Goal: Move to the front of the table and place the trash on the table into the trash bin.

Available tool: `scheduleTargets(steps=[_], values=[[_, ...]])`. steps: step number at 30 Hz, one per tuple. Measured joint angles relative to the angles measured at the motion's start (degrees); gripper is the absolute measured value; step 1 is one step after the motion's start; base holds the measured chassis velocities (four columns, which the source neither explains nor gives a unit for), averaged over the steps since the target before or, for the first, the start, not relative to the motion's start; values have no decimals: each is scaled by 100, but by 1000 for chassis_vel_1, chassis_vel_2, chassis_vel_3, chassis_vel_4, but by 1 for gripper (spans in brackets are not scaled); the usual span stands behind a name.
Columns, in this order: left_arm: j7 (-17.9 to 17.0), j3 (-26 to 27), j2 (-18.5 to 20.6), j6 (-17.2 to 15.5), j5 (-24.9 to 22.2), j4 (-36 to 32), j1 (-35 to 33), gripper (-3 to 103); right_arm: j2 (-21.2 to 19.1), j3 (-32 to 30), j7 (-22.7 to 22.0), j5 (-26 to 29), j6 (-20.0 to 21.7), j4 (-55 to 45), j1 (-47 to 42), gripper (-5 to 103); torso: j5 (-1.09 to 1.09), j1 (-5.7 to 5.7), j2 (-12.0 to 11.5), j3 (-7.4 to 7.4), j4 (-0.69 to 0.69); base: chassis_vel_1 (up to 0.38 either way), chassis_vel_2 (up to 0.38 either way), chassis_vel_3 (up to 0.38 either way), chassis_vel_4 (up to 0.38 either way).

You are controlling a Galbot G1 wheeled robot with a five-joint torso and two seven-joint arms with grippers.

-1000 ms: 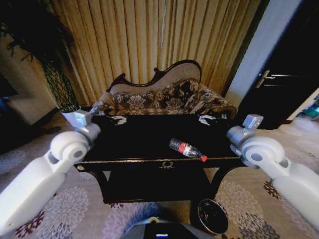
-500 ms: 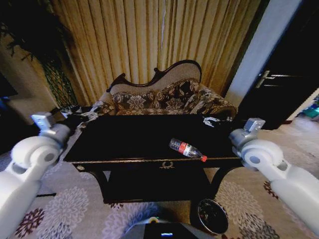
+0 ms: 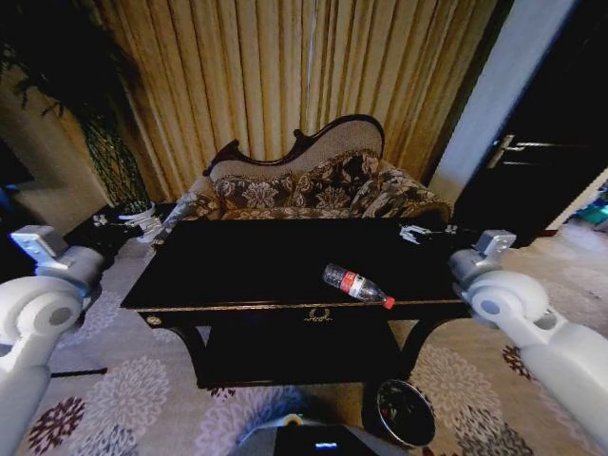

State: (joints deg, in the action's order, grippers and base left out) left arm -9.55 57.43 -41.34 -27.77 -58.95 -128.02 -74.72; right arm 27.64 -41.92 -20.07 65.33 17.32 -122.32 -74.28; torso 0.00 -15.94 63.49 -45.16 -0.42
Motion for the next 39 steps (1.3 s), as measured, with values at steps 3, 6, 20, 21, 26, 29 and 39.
scheduleTargets(steps=[3,6,20,21,26,29,39], values=[[108,127,-67,26,23,-36,-77,100,-158,-102,13,206,-2,7,-30,100,-2,0,0,0,1,0,0,0,0],[222,292,-133,83,28,-47,-197,100,-204,-112,30,276,-61,6,-56,100,0,0,0,0,1,0,0,0,0],[335,530,-165,240,385,8,-336,100,-1977,122,640,1086,9,137,370,100,-3,-1,-1,-1,2,0,0,0,0],[331,553,-169,193,385,4,-341,100,-2059,65,623,1297,193,108,397,100,-1,-1,-1,-1,2,0,0,0,0],[310,541,-183,167,393,15,-340,100,-2181,-41,252,1828,871,-118,411,100,1,-1,-1,-1,1,0,0,0,0],[300,513,-204,163,411,19,-333,100,-2235,-163,5,2191,1401,-268,432,100,-1,-1,-1,-1,1,0,0,0,0],[266,413,-432,138,544,-24,-351,100,-2004,-767,-84,2896,2438,-516,428,100,0,-1,-1,0,1,0,0,0,0]])
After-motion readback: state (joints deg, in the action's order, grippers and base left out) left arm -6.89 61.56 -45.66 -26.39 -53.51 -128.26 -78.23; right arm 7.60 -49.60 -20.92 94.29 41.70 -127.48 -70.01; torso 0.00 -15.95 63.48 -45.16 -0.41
